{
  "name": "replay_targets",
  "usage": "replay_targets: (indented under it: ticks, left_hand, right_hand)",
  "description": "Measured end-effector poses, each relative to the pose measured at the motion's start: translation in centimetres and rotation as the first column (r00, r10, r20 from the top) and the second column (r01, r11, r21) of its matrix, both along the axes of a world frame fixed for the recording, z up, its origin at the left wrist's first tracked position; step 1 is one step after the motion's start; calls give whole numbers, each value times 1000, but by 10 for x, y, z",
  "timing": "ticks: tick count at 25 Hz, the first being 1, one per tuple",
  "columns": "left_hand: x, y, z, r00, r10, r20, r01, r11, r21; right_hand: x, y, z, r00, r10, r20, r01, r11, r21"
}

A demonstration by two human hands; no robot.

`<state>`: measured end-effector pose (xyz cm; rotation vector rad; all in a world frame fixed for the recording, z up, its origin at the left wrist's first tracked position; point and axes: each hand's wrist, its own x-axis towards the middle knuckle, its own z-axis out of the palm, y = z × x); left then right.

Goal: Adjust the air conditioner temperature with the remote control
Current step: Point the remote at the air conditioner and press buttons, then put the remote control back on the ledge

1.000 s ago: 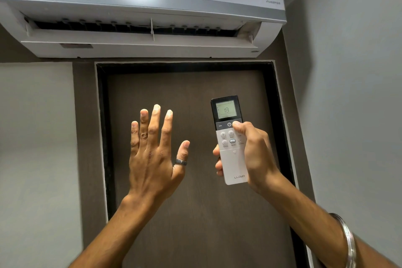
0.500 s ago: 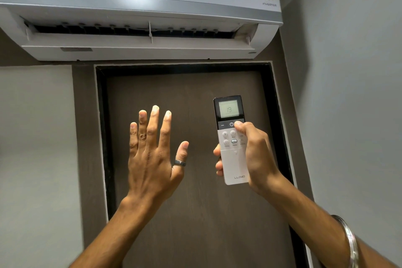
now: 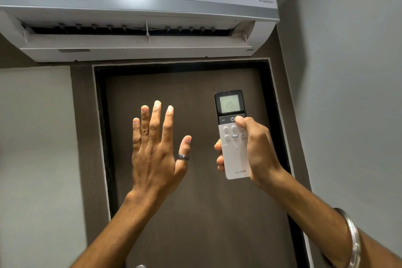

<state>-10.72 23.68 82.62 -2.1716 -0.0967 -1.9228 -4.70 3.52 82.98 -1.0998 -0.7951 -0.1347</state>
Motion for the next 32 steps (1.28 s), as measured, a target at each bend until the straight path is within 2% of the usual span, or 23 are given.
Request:
replay_targets:
  ticks: [5, 9, 12, 14, 16, 18, 21, 24, 26, 29, 32]
  left_hand:
    - [7, -6, -4, 1000, -14, -16, 14, 1000, -3]
    - [24, -13, -18, 998, -36, -55, 35, 999, -24]
    - [45, -21, -65, 987, -90, -132, 81, 994, -77]
    - [62, -32, -125, 958, -114, -263, 82, 988, -130]
    - [70, -45, -202, 894, -173, -414, 90, 973, -213]
    - [69, -64, -293, 776, -233, -585, 66, 954, -292]
    - [55, -99, -425, 519, -324, -791, 22, 930, -367]
    - [40, -135, -526, 251, -371, -894, 14, 925, -380]
    - [37, -156, -587, 81, -367, -927, 38, 930, -365]
    - [52, -183, -681, -101, -347, -932, 82, 931, -356]
    - [72, -204, -777, -206, -328, -922, 106, 929, -354]
  right_hand:
    - [1, -4, -1, 1000, -10, 22, 10, 1000, 2]
    - [11, -6, -14, 995, -98, -31, 93, 988, -126]
    - [27, -8, -67, 955, -292, -42, 267, 916, -298]
    - [39, -13, -129, 931, -337, -141, 262, 884, -386]
    - [48, -20, -208, 865, -394, -310, 252, 876, -412]
    - [51, -34, -298, 704, -477, -526, 273, 866, -420]
    - [48, -75, -432, 353, -600, -718, 304, 800, -518]
    - [40, -129, -549, -16, -667, -745, 306, 706, -638]
    - [40, -166, -629, -208, -657, -725, 265, 676, -688]
    - [42, -206, -742, -376, -626, -683, 143, 689, -711]
    - [49, -230, -848, -416, -708, -571, 153, 565, -811]
